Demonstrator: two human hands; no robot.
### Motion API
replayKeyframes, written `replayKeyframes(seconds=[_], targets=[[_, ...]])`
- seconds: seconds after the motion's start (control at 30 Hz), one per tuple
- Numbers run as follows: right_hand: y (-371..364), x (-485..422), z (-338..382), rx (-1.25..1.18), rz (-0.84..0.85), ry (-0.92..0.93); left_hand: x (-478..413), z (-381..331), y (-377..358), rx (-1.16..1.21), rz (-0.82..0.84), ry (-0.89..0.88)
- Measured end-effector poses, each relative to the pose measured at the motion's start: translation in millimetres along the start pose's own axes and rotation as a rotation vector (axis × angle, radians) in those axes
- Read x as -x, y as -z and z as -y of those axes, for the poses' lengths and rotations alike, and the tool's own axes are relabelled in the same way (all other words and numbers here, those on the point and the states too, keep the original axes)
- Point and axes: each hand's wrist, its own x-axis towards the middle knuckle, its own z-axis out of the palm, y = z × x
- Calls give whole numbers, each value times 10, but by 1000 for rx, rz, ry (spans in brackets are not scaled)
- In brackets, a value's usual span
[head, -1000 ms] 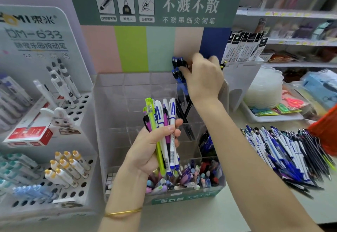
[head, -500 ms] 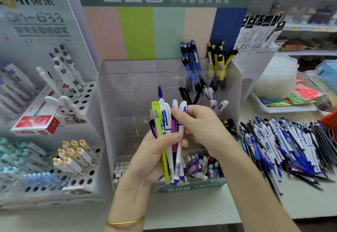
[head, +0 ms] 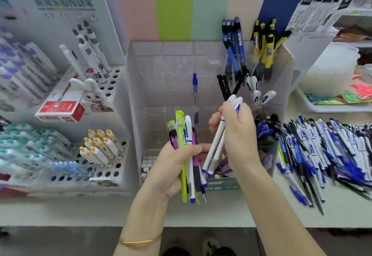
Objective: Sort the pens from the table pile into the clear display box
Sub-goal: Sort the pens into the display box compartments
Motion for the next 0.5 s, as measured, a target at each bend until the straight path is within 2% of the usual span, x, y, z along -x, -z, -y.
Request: replayKeyframes(seconds=[0.13, 0.23, 0.3, 0.37, 0.5], targets=[[-10, 15, 40, 48, 186, -88, 8, 76, 43, -98, -22, -36], [6, 77, 58, 143, 367, -128, 10, 105, 61, -32, 19, -82], [25, 128, 89, 117, 428, -151, 21, 104, 79, 10, 67, -98], [35, 163, 103, 96, 420, -123, 25, 95, 91, 3, 126, -106], [53, 145, 50, 80, 267, -3, 12, 76, 108, 49, 214, -40]])
